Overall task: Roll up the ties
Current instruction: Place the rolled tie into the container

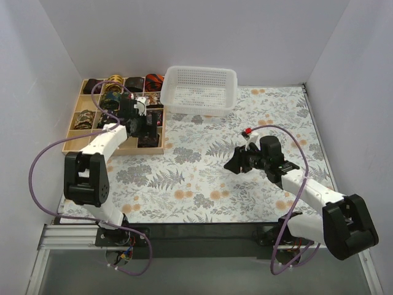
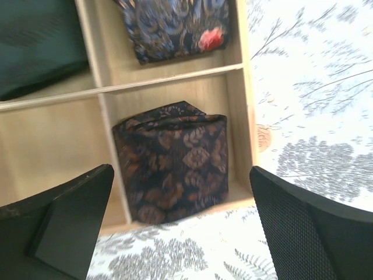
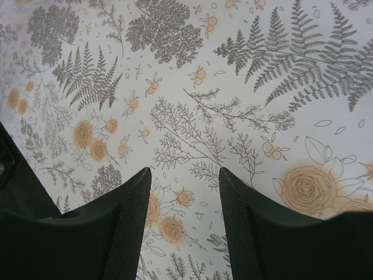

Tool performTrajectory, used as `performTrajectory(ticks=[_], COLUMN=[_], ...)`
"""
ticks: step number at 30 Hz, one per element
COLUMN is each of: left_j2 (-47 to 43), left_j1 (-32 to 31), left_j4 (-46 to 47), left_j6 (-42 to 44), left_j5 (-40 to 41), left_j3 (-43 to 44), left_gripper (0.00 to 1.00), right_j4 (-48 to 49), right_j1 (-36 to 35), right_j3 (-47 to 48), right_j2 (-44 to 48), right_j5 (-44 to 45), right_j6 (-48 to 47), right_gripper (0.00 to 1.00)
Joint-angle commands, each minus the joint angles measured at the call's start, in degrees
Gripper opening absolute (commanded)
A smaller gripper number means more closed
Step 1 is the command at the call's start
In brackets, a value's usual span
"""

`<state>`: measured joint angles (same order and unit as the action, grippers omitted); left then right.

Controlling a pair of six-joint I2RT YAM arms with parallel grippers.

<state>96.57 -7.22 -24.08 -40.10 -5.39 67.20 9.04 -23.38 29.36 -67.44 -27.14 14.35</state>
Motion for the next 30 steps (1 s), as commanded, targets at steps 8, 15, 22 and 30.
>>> performTrajectory(ticks=[8,15,22,30], left_j2=[-30.81,-57.69,-79.15,-93.84], left_j1=[0.37,0.37,-0.95,-2.01], left_j4=[-7.12,-9.94,-12.40,-12.84], left_j6=[1.16,-0.50,-2.45,1.07], left_j5=[7.93,11.19,17.68,26.30], left_j3=[-0.23,-2.06,-8.48,-16.21], left_gripper=[0.98,0.98,0.98,0.98], right_j4=[-20.27,-29.33,-29.52,-25.40], right_j1=[0.26,0.35,0.35,0.17], right_j3=[13.51,20.03,18.28,11.78], right_j2=[16.27,29.89,44.13,55.12], right_j5=[25.69,43.10,53.40,58.07], right_j6=[-5.29,-7.23,-12.41,-14.00], right_gripper=[0.50,0.63,0.77,0.93])
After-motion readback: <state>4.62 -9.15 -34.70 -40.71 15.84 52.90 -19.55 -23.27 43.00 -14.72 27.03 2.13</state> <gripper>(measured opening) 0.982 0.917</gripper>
